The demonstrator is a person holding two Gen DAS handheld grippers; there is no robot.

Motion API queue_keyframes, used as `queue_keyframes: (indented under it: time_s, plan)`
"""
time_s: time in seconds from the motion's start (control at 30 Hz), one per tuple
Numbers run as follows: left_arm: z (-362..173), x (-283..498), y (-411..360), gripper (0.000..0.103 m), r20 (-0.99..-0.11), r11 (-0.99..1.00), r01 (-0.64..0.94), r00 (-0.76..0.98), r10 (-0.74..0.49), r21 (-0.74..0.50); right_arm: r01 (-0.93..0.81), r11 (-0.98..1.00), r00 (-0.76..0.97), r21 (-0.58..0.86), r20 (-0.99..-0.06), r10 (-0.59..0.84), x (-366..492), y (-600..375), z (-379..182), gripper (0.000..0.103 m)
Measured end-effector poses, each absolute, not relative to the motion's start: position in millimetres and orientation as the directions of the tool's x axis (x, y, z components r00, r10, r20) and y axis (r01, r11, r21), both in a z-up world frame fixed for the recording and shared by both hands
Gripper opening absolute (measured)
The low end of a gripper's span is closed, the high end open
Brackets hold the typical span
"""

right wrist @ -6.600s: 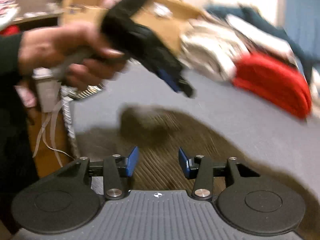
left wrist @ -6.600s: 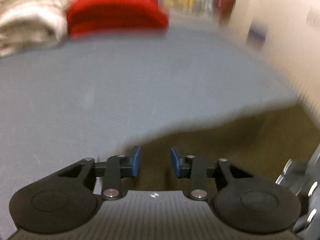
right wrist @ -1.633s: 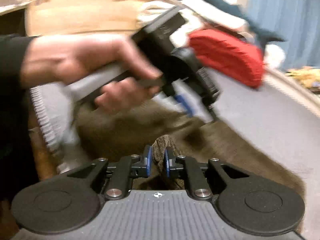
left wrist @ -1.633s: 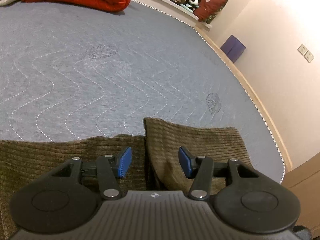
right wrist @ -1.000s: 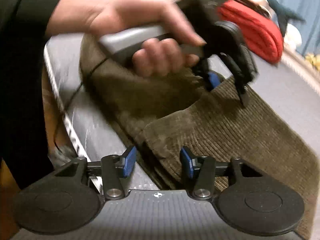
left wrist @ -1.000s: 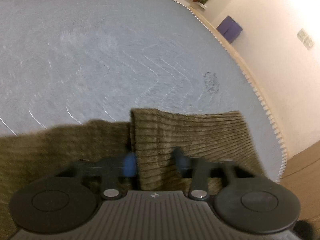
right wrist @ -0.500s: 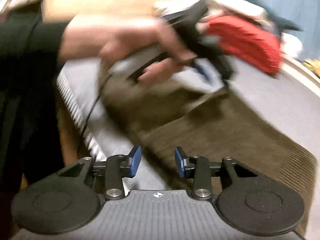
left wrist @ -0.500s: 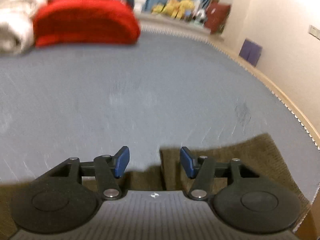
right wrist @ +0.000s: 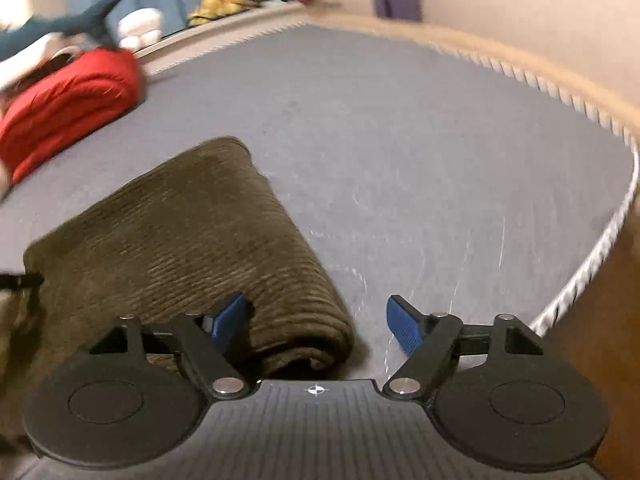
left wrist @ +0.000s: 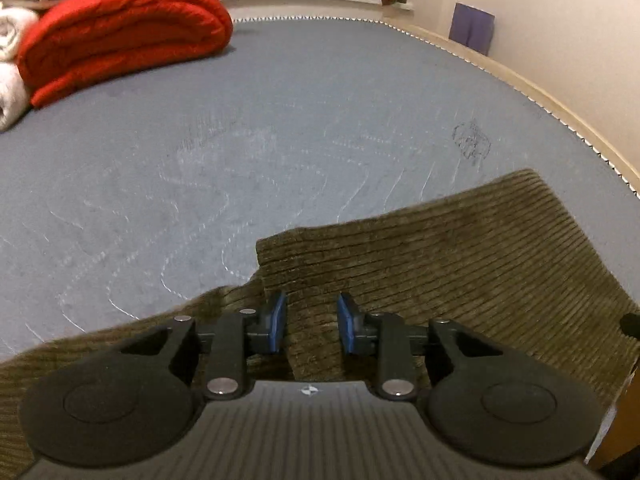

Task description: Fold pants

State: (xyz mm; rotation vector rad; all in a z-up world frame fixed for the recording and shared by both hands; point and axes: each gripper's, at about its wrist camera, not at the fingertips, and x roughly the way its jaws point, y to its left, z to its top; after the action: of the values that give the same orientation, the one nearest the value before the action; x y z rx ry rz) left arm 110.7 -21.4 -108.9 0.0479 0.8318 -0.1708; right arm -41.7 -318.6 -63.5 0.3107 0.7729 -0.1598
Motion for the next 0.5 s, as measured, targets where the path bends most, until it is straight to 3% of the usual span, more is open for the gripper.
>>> queue_keyframes:
  time_s: [0.13, 0.33, 0.5]
  plan:
    - [-94, 94, -25, 0.04, -0.703, 0.977, 0.2, 0.685, -0.191, -0.071, 0.255, 0.882, 0.689, 0.396, -0.714, 0.121, -36, -327, -79, 0.081]
    - [-91, 81, -44, 0.046, -0.699, 0.967, 0.252, 0.686, -0.201, -0.031, 0.297, 0.854, 0.678, 0.428, -0.724, 0.127, -31, -325, -84, 0.074]
    - [-90, 80, -48, 0.047, -0.699, 0.965, 0.262, 0.685, -0.204, -0.025, 0.317, 0.85, 0.682, 0.421, -0.724, 0.103, -39, -324, -83, 0.056]
